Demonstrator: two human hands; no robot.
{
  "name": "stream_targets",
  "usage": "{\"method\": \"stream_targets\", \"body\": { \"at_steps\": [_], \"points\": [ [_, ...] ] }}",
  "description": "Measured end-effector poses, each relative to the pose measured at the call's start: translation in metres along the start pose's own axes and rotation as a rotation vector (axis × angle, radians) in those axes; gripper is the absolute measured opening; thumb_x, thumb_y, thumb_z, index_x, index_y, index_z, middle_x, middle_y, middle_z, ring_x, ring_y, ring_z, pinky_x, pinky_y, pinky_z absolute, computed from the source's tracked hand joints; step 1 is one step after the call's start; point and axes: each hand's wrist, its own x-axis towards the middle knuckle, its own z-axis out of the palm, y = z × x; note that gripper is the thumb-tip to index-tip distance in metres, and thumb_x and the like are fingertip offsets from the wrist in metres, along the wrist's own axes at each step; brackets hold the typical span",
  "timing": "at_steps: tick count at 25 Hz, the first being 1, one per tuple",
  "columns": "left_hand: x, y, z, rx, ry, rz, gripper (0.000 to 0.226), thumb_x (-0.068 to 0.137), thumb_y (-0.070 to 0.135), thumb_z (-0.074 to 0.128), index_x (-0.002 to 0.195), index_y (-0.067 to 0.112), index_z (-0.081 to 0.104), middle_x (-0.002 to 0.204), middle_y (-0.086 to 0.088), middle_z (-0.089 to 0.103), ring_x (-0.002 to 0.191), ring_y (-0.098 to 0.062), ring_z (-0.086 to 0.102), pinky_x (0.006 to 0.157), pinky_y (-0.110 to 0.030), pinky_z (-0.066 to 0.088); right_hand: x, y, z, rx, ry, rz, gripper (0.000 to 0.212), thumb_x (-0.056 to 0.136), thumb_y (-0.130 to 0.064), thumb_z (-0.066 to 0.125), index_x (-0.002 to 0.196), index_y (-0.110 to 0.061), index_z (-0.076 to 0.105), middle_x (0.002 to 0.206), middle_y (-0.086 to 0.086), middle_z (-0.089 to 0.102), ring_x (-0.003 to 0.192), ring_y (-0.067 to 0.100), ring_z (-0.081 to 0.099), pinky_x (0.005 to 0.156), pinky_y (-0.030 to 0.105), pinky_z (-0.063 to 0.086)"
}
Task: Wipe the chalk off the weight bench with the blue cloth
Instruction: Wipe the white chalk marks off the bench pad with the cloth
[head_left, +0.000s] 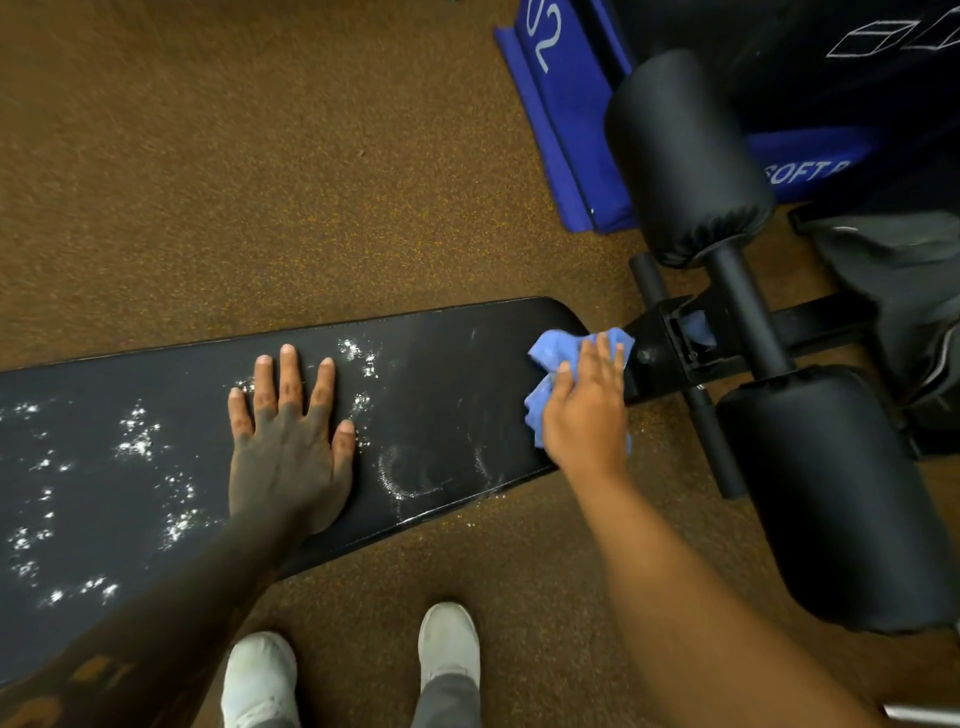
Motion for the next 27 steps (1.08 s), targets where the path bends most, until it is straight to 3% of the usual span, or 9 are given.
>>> {"method": "stream_targets", "body": {
  "at_steps": [3, 8, 11, 15, 17, 19, 23, 25, 27],
  "points": [
    [0.000, 0.001, 0.000, 0.005, 0.005, 0.006, 0.068, 0.095, 0.051, 0.017, 0.155, 0.019, 0.011, 0.163, -0.016, 0.003, 0.150, -0.034, -0.003, 0.119, -0.055, 0.003, 0.038, -0.019, 0.010, -0.028, 0.005, 0.110, 0.047, 0.100, -0.017, 0.038, 0.140, 0.008, 0.036, 0.150, 0.023, 0.034, 0.145, 0.033, 0.016, 0.119, 0.039, 0.011],
    [0.000, 0.000, -0.001, 0.011, -0.006, 0.003, 0.069, 0.095, 0.053, 0.015, 0.155, 0.019, 0.009, 0.163, -0.015, 0.000, 0.150, -0.033, -0.005, 0.119, -0.054, 0.002, -0.055, -0.022, 0.018, -0.061, -0.138, -0.361, 0.053, 0.099, -0.031, 0.031, 0.143, -0.001, 0.038, 0.155, 0.014, 0.029, 0.147, 0.024, 0.011, 0.119, 0.040, 0.013],
    [-0.001, 0.000, -0.001, 0.012, -0.003, 0.001, 0.068, 0.095, 0.052, 0.015, 0.155, 0.020, 0.009, 0.163, -0.015, 0.000, 0.150, -0.032, -0.006, 0.119, -0.054, 0.001, -0.050, 0.005, -0.001, -0.044, -0.063, -0.212, 0.055, 0.100, -0.034, 0.030, 0.146, -0.003, 0.033, 0.158, 0.009, 0.023, 0.148, 0.020, 0.005, 0.120, 0.039, 0.013],
    [-0.001, 0.001, -0.001, 0.018, -0.001, -0.001, 0.069, 0.095, 0.053, 0.014, 0.155, 0.020, 0.008, 0.163, -0.015, -0.001, 0.150, -0.032, -0.006, 0.119, -0.054, 0.001, 0.024, -0.018, 0.012, -0.141, -0.014, -0.013, 0.050, 0.101, -0.023, 0.033, 0.144, 0.002, 0.032, 0.156, 0.018, 0.024, 0.147, 0.030, 0.007, 0.119, 0.042, 0.006],
    [-0.001, 0.002, -0.001, 0.019, -0.003, -0.005, 0.069, 0.095, 0.053, 0.014, 0.155, 0.020, 0.007, 0.163, -0.015, -0.001, 0.150, -0.032, -0.006, 0.119, -0.054, 0.002, 0.030, -0.048, 0.035, -0.157, -0.069, -0.108, 0.051, 0.100, -0.024, 0.031, 0.142, 0.004, 0.035, 0.154, 0.021, 0.027, 0.146, 0.035, 0.011, 0.118, 0.046, 0.008],
    [-0.001, 0.002, -0.001, 0.019, -0.001, -0.009, 0.069, 0.094, 0.052, 0.014, 0.155, 0.020, 0.009, 0.163, -0.015, 0.000, 0.150, -0.033, -0.005, 0.119, -0.054, 0.003, 0.004, -0.073, 0.051, -0.160, -0.152, -0.348, 0.056, 0.097, -0.028, 0.025, 0.139, 0.005, 0.040, 0.151, 0.022, 0.033, 0.144, 0.038, 0.018, 0.118, 0.049, 0.014],
    [-0.001, 0.003, -0.003, 0.025, 0.001, -0.010, 0.068, 0.094, 0.051, 0.014, 0.155, 0.019, 0.011, 0.163, -0.016, 0.002, 0.150, -0.033, -0.003, 0.119, -0.055, 0.004, -0.031, -0.052, 0.029, -0.175, -0.353, -0.704, 0.054, 0.096, -0.031, 0.030, 0.139, -0.001, 0.043, 0.152, 0.014, 0.035, 0.146, 0.028, 0.018, 0.118, 0.044, 0.017],
    [-0.001, 0.001, -0.003, 0.029, -0.005, -0.012, 0.068, 0.095, 0.052, 0.012, 0.155, 0.020, 0.008, 0.163, -0.015, 0.000, 0.150, -0.033, -0.005, 0.119, -0.055, 0.003, -0.014, -0.032, 0.019, -0.195, -0.316, -0.710, 0.053, 0.096, -0.030, 0.033, 0.138, 0.000, 0.046, 0.150, 0.014, 0.038, 0.144, 0.029, 0.023, 0.116, 0.047, 0.023],
    [-0.001, 0.001, -0.002, 0.028, -0.014, -0.013, 0.068, 0.095, 0.053, 0.011, 0.155, 0.020, 0.006, 0.163, -0.014, -0.003, 0.149, -0.032, -0.008, 0.119, -0.054, 0.002, 0.012, -0.035, 0.023, -0.181, -0.220, -0.545, 0.051, 0.097, -0.027, 0.036, 0.135, 0.004, 0.047, 0.148, 0.019, 0.039, 0.143, 0.034, 0.025, 0.115, 0.048, 0.023]
  ]
}}
